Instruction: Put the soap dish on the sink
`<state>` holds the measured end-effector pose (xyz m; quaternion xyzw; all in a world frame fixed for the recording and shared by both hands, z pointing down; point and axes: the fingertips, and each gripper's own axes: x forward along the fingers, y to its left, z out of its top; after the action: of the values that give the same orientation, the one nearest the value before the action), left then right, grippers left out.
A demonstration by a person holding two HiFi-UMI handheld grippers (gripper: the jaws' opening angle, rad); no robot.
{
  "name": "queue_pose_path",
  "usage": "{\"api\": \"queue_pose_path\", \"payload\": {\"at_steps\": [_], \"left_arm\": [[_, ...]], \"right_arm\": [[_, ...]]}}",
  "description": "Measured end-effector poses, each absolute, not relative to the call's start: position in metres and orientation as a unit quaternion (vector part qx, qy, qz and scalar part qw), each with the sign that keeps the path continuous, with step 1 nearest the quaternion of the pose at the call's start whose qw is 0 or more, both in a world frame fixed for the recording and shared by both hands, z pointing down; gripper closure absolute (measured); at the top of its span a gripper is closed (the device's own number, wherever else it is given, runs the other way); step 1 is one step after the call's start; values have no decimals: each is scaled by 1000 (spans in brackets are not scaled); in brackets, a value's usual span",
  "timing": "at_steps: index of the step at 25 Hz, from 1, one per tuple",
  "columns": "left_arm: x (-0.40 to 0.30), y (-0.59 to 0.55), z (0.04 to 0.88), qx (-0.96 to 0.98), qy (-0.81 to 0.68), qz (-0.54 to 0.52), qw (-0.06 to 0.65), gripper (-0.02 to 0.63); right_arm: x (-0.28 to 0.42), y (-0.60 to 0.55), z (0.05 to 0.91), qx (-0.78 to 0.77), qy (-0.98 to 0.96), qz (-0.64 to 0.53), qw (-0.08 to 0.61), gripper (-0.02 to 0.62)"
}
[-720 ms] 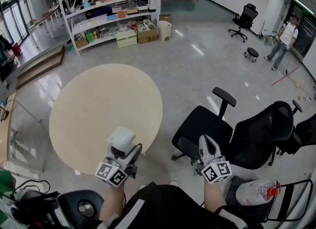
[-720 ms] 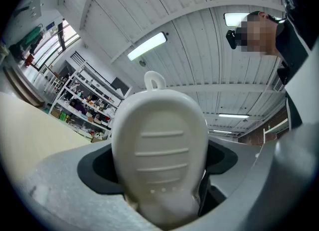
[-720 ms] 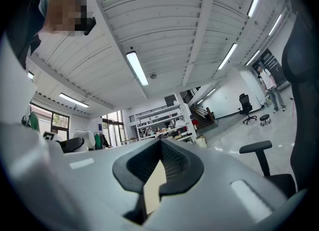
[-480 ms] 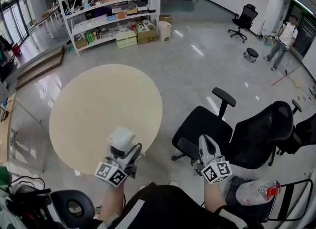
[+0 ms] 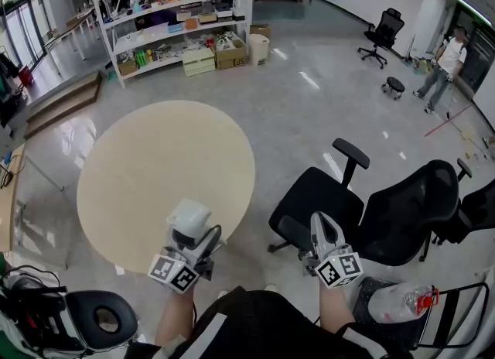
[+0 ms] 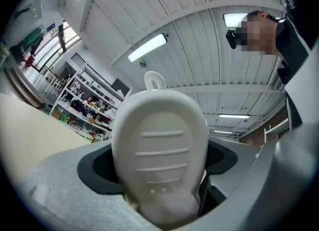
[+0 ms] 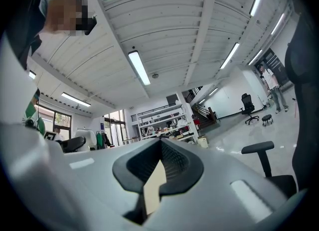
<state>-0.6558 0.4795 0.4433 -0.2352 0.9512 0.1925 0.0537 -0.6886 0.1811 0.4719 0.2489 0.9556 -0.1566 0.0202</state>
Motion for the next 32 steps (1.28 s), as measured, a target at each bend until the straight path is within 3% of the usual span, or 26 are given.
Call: {"api": "queue_pose_path", "payload": {"at_steps": [16,32], "left_arm": [[-659,443,440,-291,935,197,41,137],[-639,347,433,-462,864,196,29,137]], "right_arm": [[-656,147,464,217,959,-180,31,589],[-529,75,460,31,985,-157,63,589]]}}
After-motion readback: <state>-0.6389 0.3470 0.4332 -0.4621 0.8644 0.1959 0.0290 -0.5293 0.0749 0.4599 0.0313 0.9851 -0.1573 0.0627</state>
